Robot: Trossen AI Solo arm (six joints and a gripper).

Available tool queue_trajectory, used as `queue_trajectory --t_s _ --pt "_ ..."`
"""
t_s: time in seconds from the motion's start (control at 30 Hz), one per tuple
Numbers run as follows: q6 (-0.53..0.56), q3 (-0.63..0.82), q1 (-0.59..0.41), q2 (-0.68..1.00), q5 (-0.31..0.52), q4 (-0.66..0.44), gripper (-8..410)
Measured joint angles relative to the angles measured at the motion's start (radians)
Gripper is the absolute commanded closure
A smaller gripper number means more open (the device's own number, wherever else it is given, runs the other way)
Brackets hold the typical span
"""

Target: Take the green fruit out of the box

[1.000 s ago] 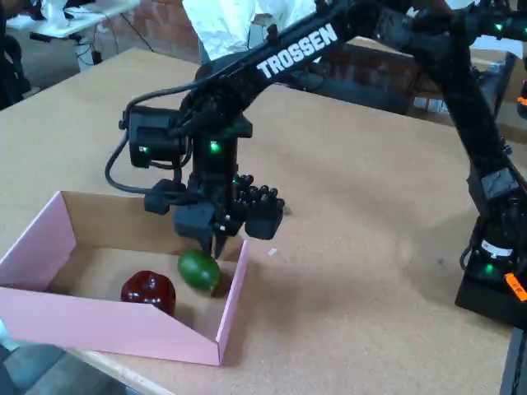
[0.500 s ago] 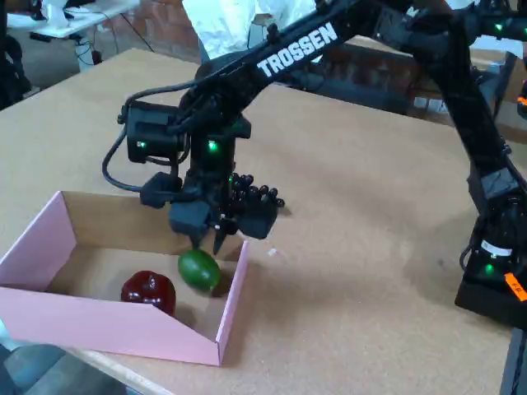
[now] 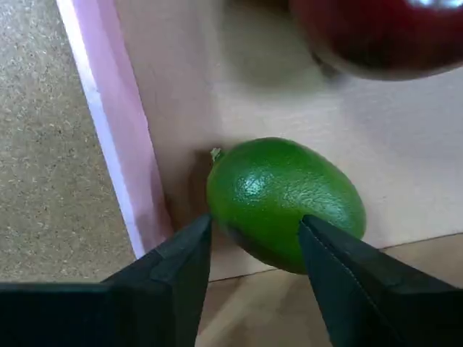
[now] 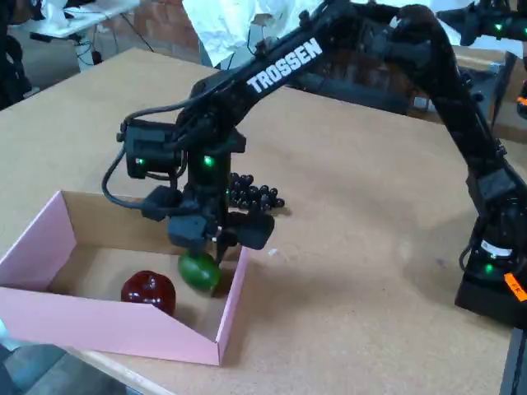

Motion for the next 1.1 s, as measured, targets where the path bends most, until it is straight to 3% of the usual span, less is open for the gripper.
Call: queue_trajectory --t_s 0.57,1.1 --pt "0.008 0.001 -0.001 -0.003 0.000 0.015 119" --pt "0.020 0.001 -0.001 -0.003 -0.001 0.043 86"
